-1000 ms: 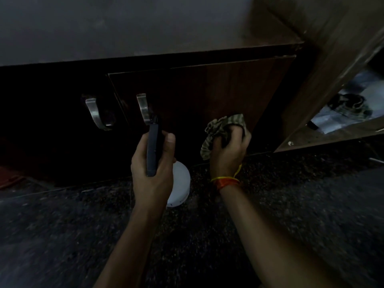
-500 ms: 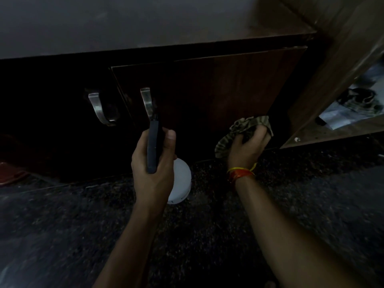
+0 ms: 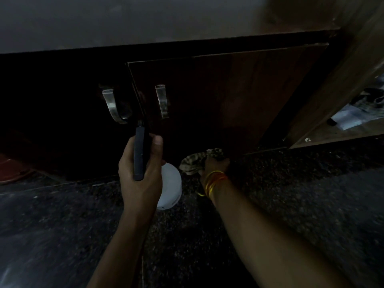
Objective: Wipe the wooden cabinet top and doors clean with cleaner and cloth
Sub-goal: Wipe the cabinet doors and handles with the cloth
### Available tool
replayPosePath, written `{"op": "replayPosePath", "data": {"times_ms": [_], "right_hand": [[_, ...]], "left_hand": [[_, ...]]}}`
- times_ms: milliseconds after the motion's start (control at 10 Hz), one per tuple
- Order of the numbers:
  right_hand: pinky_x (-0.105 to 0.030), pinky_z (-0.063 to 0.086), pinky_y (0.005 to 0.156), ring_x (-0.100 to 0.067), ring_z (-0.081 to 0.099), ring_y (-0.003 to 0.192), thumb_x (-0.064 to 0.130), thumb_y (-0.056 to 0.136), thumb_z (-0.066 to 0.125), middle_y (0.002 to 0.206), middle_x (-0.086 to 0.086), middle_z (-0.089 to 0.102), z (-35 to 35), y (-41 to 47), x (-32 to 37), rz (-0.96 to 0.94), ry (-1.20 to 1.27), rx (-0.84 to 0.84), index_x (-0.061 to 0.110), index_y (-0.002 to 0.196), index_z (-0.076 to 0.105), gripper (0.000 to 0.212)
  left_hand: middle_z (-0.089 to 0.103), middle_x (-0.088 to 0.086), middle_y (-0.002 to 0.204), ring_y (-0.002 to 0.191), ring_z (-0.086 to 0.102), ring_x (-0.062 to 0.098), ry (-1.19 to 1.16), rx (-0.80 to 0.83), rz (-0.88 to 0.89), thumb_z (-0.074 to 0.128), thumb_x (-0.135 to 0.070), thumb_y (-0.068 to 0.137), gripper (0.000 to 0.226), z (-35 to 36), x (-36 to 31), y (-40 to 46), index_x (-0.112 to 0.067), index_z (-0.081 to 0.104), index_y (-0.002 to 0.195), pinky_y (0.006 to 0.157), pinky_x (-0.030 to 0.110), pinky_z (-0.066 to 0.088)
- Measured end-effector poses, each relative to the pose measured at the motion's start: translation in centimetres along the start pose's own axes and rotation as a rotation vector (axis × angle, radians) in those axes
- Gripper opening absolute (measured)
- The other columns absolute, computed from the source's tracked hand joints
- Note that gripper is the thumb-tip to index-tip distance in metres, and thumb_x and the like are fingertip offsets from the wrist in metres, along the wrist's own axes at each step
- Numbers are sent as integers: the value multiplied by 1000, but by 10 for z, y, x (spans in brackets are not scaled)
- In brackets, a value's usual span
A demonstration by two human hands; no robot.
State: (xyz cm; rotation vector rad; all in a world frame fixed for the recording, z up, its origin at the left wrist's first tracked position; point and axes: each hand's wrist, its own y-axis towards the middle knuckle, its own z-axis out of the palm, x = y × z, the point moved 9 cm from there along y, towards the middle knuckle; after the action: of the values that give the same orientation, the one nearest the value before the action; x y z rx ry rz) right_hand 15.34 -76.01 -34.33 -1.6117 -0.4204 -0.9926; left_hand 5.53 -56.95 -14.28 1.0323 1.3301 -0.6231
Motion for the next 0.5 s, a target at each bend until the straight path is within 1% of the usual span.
{"op": "replayPosePath", "data": {"times_ms": [100, 200, 300, 400, 500], "right_hand": [[-45, 46, 99, -32, 48, 125, 8, 99, 41, 145, -14, 40, 30, -1, -26, 116, 110, 65, 7, 144, 24, 48], [-47, 41, 97, -33, 42, 130, 7, 99, 45, 147, -12, 38, 38, -15, -35, 236, 293, 89, 13, 147, 23, 53], [-52, 42, 96, -34, 49, 123, 2, 94, 53, 139, -13, 48, 17, -15, -12, 172, 391, -1, 12, 140, 35, 50], [-54, 45, 88, -32, 61, 85, -4, 91, 52, 119, -14, 59, -18, -7, 18, 58, 452, -88, 5, 132, 44, 42], [-48, 45, 83, -33, 59, 91, -5, 92, 45, 123, -15, 56, -55, 6, 41, -10, 390, -170, 4, 131, 45, 39]], "left_hand": [[53, 12, 76, 68, 56, 13, 1, -4, 18, 52, -25, 99, 27, -7, -3, 1, 2, 58, 103, 66, 14, 45], [54, 12, 78, 69, 56, 12, -13, -16, 24, 51, -27, 98, 31, -10, -4, 2, 2, 59, 107, 66, 14, 45], [54, 10, 75, 66, 55, 9, -27, -28, 21, 52, -29, 97, 32, -8, -6, 3, 0, 60, 104, 64, 13, 44], [54, 7, 74, 65, 56, 6, -35, -30, 21, 52, -31, 96, 34, -3, -10, 1, 0, 61, 105, 63, 12, 45], [55, 8, 76, 66, 57, 6, -48, -16, 23, 53, -31, 96, 32, 5, -14, -1, -2, 61, 106, 64, 11, 45]]}}
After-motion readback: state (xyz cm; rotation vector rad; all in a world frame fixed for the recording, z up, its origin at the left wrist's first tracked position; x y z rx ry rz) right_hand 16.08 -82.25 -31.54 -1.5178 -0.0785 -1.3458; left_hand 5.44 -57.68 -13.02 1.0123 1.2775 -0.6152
